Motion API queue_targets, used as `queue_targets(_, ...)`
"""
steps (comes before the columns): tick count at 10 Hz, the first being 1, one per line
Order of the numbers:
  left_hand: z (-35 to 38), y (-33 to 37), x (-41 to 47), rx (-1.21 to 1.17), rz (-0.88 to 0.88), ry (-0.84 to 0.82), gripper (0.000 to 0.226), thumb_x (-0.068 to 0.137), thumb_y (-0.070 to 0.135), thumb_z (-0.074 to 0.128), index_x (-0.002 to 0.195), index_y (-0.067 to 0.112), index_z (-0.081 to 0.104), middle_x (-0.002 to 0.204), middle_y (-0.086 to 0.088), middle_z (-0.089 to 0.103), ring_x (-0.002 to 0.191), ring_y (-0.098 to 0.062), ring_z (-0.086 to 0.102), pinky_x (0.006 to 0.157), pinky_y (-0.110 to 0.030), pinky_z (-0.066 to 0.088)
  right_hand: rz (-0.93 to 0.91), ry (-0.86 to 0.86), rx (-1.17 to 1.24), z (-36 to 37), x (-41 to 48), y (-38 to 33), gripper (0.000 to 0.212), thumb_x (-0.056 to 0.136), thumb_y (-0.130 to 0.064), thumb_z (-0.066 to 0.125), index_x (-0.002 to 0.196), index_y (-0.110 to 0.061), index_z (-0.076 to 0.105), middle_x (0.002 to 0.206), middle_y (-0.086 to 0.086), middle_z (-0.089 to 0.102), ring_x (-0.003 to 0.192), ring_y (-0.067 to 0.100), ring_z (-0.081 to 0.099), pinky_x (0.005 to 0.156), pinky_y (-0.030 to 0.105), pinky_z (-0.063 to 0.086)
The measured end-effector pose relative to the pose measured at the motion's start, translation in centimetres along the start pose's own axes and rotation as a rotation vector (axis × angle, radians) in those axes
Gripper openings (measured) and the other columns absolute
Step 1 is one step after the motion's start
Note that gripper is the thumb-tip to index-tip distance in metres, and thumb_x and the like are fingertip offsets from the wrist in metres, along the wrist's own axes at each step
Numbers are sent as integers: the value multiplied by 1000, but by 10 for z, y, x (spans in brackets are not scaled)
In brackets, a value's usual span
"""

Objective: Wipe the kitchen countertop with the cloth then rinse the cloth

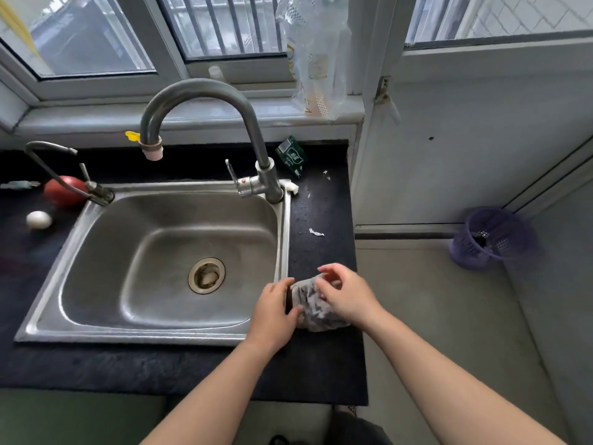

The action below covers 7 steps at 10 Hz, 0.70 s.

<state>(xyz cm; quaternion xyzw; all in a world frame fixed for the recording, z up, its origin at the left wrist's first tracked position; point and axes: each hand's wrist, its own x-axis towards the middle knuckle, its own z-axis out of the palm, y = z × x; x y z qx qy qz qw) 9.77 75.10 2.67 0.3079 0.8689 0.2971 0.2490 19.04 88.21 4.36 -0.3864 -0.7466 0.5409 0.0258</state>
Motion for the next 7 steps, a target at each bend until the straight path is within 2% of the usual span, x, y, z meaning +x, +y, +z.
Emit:
queue_targets(1, -15, -10, 0, -29, -26, 34, 39, 88, 16, 59, 125, 21, 52, 118, -3, 55, 94, -12, 56, 82, -18, 39, -77, -62, 175, 12, -11, 6, 40, 84, 10, 44, 102, -21, 63, 100, 4, 67, 91, 18, 65, 82, 22, 52)
queue_targets(2, -23, -15, 1, -53, -5, 6, 33, 89, 18, 57, 122, 22, 55, 117, -1, 57, 88, -7, 55, 77, -13, 36, -87, 274, 169, 0, -16, 19, 43, 79, 9, 53, 92, -31, 60, 99, -4, 63, 89, 9, 62, 72, 9, 47)
queue_targets(3, -19, -6, -2, -63, 68, 3, 36, 89, 21, 59, 124, 22, 54, 123, 1, 53, 103, -11, 54, 88, -16, 36, -70, 222, -124, -4, -21, 34, 32, 80, -11, 67, 111, -17, 61, 116, -3, 54, 112, 17, 53, 91, 22, 42)
queue_targets(4, -6, 2, -3, 57, 235, 2, 47, 89, 28, 58, 134, 21, 47, 138, 0, 46, 128, -14, 41, 105, -16, 26, -173, 53, -335, 8, -24, 43, 50, 91, -24, 56, 138, -14, 43, 149, -2, 34, 137, 14, 30, 111, 25, 22)
queue_targets(5, 5, -4, -2, 254, 314, -103, 59, 91, 37, 50, 145, 27, 28, 148, 7, 33, 134, -9, 29, 104, -14, 20, -172, 15, -502, 19, -20, 47, 57, 95, -34, 41, 147, -19, 23, 156, -8, 17, 140, 12, 20, 111, 30, 25)
queue_targets(6, 12, -13, -2, 331, 323, -99, 62, 92, 39, 46, 147, 29, 19, 149, 10, 29, 134, -7, 25, 106, -16, 21, -172, 36, -597, 27, -18, 52, 59, 96, -38, 34, 149, -20, 16, 157, -9, 11, 138, 15, 19, 108, 33, 28)
queue_targets(7, 6, -4, -1, 285, 281, -116, 60, 91, 39, 48, 145, 31, 23, 150, 7, 30, 136, -11, 27, 107, -23, 27, -176, 51, -526, 20, -17, 47, 58, 96, -37, 37, 147, -17, 21, 155, -5, 17, 137, 16, 20, 112, 29, 21)
